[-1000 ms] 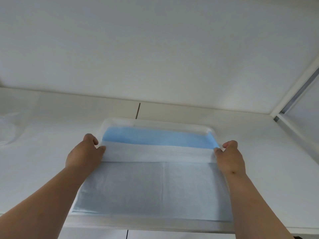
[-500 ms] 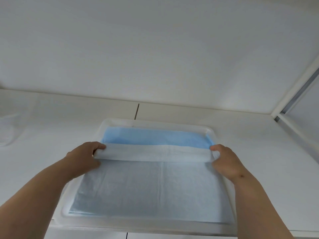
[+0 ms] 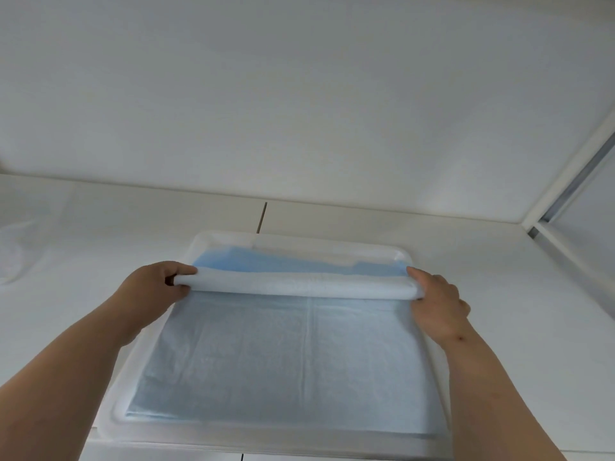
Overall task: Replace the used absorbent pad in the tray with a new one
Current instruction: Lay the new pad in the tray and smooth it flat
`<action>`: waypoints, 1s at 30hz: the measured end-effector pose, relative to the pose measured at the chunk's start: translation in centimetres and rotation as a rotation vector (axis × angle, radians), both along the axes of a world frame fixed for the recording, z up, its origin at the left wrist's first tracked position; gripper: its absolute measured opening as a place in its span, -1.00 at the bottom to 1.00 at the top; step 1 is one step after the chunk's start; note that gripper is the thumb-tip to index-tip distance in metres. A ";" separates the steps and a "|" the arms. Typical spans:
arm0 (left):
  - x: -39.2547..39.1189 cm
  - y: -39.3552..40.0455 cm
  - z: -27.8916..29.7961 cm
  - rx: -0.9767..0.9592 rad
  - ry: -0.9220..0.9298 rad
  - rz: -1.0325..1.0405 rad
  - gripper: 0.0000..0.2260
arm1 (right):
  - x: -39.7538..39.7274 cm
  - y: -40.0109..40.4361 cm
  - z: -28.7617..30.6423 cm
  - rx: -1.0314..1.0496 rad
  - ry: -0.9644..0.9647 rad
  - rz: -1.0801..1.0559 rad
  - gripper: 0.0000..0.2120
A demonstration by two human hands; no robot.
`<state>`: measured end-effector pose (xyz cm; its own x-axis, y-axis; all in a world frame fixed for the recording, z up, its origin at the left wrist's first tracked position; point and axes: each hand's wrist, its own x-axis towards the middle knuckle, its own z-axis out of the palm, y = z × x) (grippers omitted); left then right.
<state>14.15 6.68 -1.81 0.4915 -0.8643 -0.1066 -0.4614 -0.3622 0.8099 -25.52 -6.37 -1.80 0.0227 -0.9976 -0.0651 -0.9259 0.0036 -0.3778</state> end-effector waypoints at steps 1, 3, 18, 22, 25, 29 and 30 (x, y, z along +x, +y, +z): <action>0.2 -0.1 0.1 0.002 0.026 -0.010 -0.74 | 0.0 0.0 -0.1 -0.026 -0.053 -0.013 -0.37; 0.6 -0.3 0.3 0.014 0.061 -0.030 -0.79 | -0.1 0.0 -0.2 -0.070 -0.227 -0.030 -0.44; 1.3 -3.6 1.5 -0.163 0.063 0.056 -0.70 | 0.0 -3.0 1.8 -0.170 -0.718 -0.035 -0.77; 1.0 -4.3 1.4 -0.089 0.152 -0.022 -0.78 | 0.7 -4.2 2.0 -0.191 -0.583 -0.060 -0.77; 1.9 -4.7 0.8 0.002 0.194 -0.044 -0.75 | 1.2 -4.7 2.1 -0.180 -0.513 -0.104 -0.73; 1.9 -6.0 1.1 -0.004 0.046 0.029 -0.94 | 1.3 -5.2 1.9 -0.075 -0.410 -0.084 -0.65; 1.8 -6.4 1.2 -0.009 0.024 0.044 -0.92 | 1.3 -5.2 1.9 -0.048 -0.389 -0.072 -0.61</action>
<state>15.90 0.30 -0.62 0.5268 -0.8426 -0.1116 -0.4252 -0.3749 0.8238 -24.26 -11.56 0.08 -0.0335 -0.9993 -0.0182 -0.7116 0.0366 -0.7017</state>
